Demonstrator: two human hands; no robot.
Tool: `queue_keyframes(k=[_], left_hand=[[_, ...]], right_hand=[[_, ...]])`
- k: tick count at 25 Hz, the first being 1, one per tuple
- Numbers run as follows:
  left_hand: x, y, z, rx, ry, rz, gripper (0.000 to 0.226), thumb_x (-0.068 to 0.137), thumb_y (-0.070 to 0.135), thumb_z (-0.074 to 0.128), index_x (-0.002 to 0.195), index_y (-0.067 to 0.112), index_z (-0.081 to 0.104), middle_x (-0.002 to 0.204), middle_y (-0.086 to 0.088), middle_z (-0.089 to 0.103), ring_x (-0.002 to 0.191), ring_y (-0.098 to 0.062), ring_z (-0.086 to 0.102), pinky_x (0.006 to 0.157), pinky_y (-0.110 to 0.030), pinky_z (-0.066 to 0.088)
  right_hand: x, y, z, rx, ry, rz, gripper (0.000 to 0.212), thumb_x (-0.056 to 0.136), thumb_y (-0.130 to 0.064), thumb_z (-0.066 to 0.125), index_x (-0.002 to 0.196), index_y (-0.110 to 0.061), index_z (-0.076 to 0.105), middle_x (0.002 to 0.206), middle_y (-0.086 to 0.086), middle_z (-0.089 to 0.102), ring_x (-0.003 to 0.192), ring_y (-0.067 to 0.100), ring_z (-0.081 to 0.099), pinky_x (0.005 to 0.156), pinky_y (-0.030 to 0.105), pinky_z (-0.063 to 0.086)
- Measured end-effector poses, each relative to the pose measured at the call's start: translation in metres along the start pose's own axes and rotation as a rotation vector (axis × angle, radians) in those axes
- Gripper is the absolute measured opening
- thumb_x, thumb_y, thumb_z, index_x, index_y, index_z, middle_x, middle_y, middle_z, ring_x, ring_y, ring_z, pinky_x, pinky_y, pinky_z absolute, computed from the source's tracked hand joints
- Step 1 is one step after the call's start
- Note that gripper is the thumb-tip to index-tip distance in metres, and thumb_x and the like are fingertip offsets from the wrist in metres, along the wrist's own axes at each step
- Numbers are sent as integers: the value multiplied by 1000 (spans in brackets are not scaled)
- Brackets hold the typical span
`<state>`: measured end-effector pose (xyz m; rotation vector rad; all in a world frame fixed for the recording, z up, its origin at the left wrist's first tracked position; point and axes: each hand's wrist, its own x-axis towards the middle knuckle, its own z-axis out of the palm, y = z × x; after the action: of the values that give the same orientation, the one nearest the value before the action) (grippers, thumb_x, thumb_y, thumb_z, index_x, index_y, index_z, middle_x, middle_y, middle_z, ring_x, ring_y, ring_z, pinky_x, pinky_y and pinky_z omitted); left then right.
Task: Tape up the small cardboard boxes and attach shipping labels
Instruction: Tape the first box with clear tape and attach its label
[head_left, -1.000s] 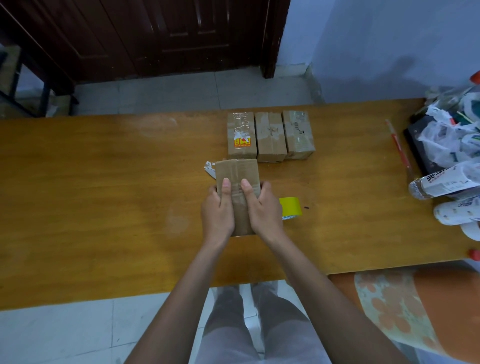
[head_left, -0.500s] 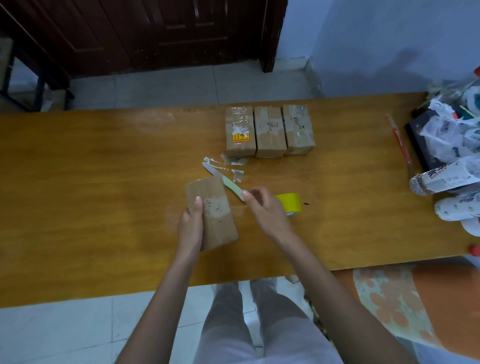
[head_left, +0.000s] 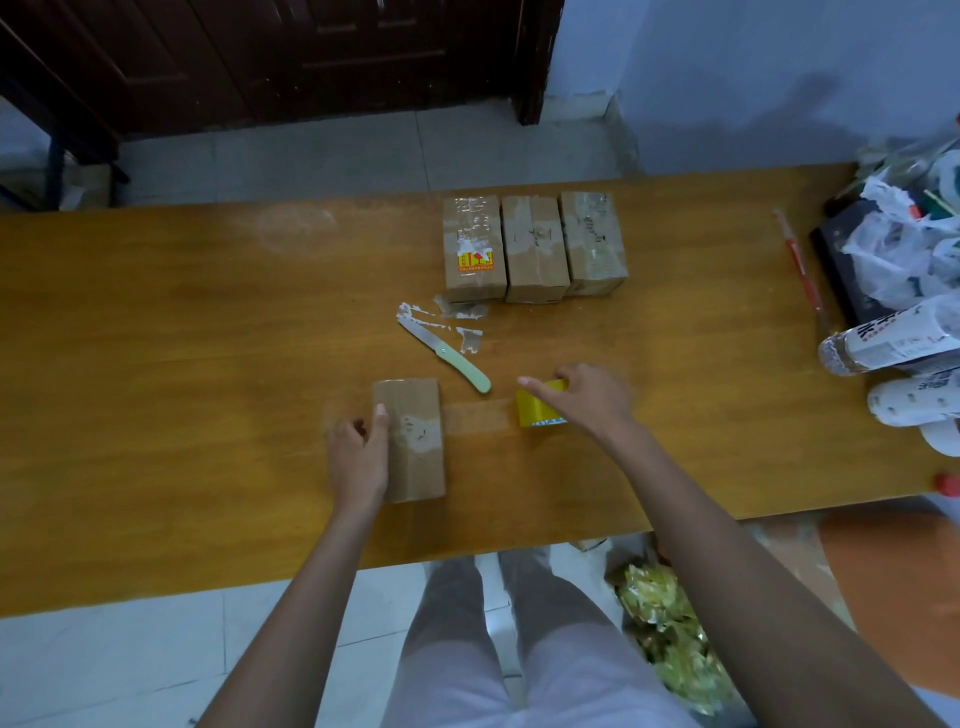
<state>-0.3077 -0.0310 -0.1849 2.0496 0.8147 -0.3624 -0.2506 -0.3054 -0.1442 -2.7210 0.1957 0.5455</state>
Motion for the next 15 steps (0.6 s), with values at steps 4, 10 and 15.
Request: queue_keyframes(k=[4,10,15], left_hand=[[-7,0,7,104,38,83,62,87,60,57,123,9,54,121,-8,55,106,-25,58,85,-48,55],[4,-1,-5,94,152,93,54,94,49,54,125,4,54,122,-15,56,108,-31,57,85,-51,53],[6,-1,-6,96,129,118,54,95,47,54,128,3,52,123,-15,55,111,-30,55,87,-51,52]], right_hand=[[5,-3,2,53,-20,24,68,70,-78,61,84,-12,72,76,3,69,74,20,64,57,30,48],[-9,-4,1,637,-42,84,57,71,-51,80,57,-25,31,57,-10,27,53,7,27,51,20,23],[-23,-25,-10,912,-85,-53,52,70,-35,84,52,-20,38,47,-9,35,49,10,34,52,26,27]])
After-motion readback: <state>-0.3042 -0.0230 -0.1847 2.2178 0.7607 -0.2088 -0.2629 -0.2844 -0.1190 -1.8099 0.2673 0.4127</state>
